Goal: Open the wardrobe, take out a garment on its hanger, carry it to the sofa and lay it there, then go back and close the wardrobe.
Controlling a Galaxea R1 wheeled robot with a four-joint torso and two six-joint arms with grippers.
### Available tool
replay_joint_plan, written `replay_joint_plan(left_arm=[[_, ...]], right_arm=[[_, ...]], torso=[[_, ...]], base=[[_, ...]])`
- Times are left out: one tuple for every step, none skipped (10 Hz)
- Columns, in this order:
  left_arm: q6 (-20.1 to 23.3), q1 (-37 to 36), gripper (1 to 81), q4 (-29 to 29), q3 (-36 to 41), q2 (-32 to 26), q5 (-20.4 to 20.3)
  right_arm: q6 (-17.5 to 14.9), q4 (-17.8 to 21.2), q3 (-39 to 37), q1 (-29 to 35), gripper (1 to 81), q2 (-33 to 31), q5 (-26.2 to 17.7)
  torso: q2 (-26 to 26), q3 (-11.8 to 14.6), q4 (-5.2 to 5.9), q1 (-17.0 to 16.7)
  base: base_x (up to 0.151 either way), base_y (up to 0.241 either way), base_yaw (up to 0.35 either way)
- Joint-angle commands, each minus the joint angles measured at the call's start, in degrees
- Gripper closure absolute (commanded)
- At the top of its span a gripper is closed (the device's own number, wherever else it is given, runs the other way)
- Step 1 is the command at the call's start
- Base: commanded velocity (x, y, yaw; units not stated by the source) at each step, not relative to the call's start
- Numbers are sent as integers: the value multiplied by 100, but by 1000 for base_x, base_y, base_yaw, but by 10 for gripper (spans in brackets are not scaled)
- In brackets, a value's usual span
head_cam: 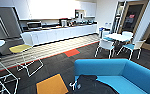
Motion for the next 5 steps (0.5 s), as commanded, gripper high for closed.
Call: replay_joint_plan(left_arm=[[-11,-161,10,-92,13,5,188],[-19,-162,10,-145,4,-4,188],[-28,-187,10,-180,13,-4,188],[-28,-197,10,-311,12,5,188],[-19,-197,10,-382,13,23,188]], right_arm=[[-38,-24,-35,81,10,33,-358],[-38,-15,-52,81,10,33,-349],[-38,-24,-43,81,10,51,-349],[-38,-33,-35,90,10,60,-358],[-46,-33,-43,116,10,60,-358]], torso=[[0,0,0,0],[0,0,0,0],[0,0,0,0],[0,0,0,-2],[0,0,0,0]], base=[[0,0,300],[0,0,300],[0,0,300],[0,0,300],[0,0,300]])
